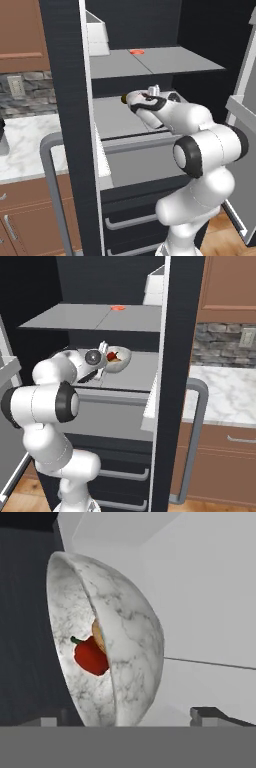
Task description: Pick the chicken drumstick and bell pepper from their plates and place them in the bowl. Then put the bowl in the fridge.
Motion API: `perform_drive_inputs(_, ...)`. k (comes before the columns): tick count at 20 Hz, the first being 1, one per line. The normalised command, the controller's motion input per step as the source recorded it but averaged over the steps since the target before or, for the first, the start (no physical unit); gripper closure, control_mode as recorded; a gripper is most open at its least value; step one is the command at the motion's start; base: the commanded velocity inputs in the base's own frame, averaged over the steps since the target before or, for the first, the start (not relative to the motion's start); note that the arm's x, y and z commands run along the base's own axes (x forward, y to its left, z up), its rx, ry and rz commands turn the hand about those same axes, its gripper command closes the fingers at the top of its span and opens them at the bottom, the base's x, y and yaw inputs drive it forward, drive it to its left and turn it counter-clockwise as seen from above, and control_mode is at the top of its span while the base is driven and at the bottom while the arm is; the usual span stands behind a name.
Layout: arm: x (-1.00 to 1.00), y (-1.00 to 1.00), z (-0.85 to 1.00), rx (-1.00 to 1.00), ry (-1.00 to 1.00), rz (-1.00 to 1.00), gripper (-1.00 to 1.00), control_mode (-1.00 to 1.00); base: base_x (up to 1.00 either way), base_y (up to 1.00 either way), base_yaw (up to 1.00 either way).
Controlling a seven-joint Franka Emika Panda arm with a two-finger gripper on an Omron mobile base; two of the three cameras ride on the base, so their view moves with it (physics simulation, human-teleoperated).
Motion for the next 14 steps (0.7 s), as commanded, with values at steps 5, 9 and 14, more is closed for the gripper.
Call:
perform_drive_inputs(5, -0.47, 0.00, 0.19, -0.03, 0.00, 0.00, -1.00, -1.00, 0.00, 0.00, 0.00)
perform_drive_inputs(9, -0.48, -0.01, 0.40, -0.05, 0.00, 0.00, -1.00, -1.00, 0.00, 0.00, 0.00)
perform_drive_inputs(14, -0.59, 0.00, 0.50, -0.12, 0.00, 0.00, -1.00, -1.00, 0.00, 0.00, 0.00)
